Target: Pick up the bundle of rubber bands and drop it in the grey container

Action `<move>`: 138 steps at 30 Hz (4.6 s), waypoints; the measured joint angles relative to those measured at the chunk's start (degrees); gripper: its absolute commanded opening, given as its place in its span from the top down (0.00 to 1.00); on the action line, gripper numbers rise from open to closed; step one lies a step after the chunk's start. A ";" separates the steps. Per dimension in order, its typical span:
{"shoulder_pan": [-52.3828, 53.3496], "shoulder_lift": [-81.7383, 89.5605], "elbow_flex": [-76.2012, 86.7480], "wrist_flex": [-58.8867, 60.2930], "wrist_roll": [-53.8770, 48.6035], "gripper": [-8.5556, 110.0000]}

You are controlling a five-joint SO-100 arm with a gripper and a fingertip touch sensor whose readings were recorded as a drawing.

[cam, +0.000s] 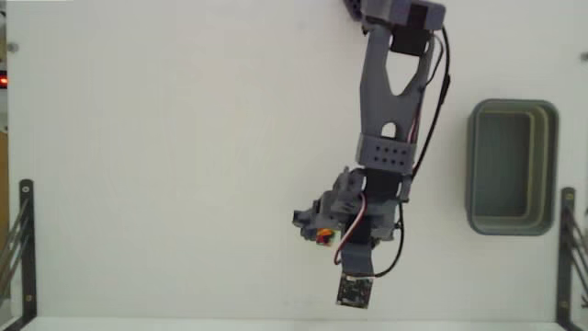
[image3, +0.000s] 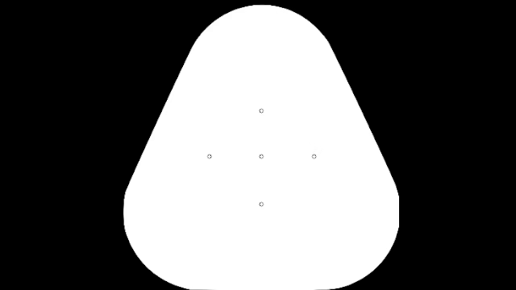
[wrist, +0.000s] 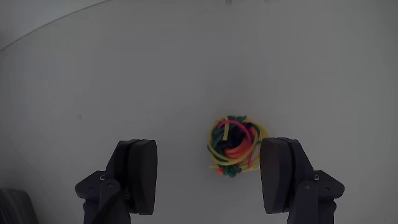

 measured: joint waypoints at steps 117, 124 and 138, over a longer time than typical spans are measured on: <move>0.00 -0.26 7.47 -7.65 0.00 0.00; 0.00 -0.26 7.47 -7.65 0.00 0.00; 0.00 -0.26 7.47 -7.65 0.00 0.02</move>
